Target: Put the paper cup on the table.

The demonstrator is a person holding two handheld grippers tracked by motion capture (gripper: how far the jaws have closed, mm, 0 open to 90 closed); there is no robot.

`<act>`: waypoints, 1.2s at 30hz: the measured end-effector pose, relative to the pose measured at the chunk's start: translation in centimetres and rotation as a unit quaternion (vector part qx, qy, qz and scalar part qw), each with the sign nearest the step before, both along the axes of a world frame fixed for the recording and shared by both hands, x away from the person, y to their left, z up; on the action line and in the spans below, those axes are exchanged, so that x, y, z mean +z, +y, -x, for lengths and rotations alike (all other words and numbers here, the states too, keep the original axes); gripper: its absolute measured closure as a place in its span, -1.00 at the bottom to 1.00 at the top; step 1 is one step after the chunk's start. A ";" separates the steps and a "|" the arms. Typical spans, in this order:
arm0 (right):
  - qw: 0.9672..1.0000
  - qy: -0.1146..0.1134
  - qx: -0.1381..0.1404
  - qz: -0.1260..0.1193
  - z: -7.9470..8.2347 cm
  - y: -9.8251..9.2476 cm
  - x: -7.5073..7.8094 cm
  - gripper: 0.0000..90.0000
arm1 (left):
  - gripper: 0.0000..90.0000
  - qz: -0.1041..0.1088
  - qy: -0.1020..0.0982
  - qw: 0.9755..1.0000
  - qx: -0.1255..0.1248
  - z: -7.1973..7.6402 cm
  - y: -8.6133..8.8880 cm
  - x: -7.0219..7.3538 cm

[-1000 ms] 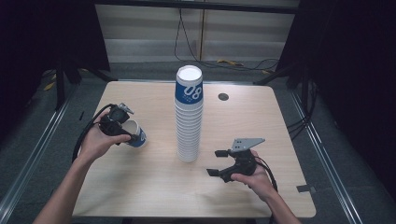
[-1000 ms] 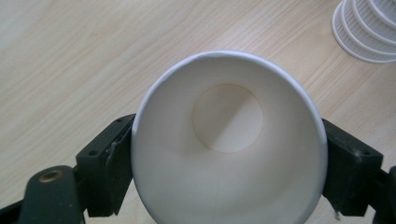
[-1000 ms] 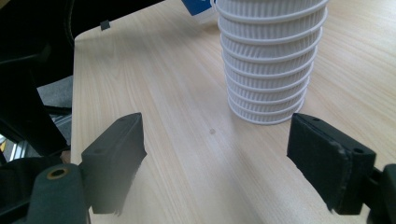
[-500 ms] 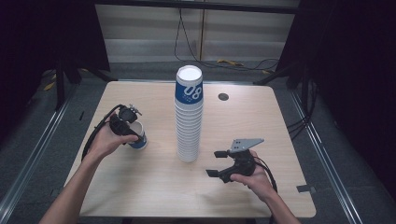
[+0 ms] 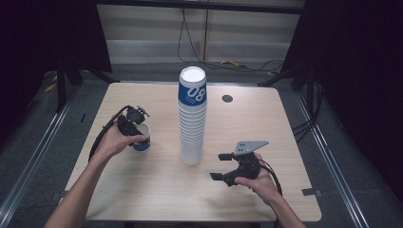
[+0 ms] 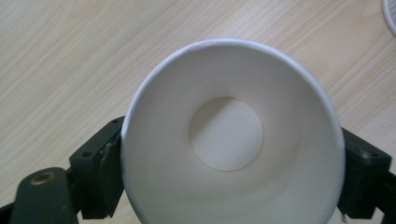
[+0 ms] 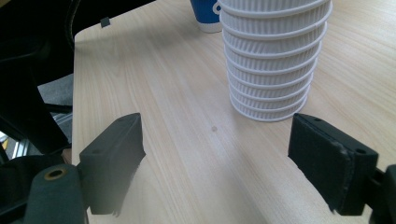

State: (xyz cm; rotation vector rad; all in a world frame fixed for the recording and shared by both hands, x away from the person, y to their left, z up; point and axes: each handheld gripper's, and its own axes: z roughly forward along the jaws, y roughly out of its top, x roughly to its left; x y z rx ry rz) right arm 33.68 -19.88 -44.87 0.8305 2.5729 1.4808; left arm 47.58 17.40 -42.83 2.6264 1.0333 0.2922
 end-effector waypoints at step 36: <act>1.000 0.005 0.006 -0.003 0.0 0.3 -0.2 -0.60 | -0.65 0.086 -0.053 0.995 0.000 2.3 2.8 -3.0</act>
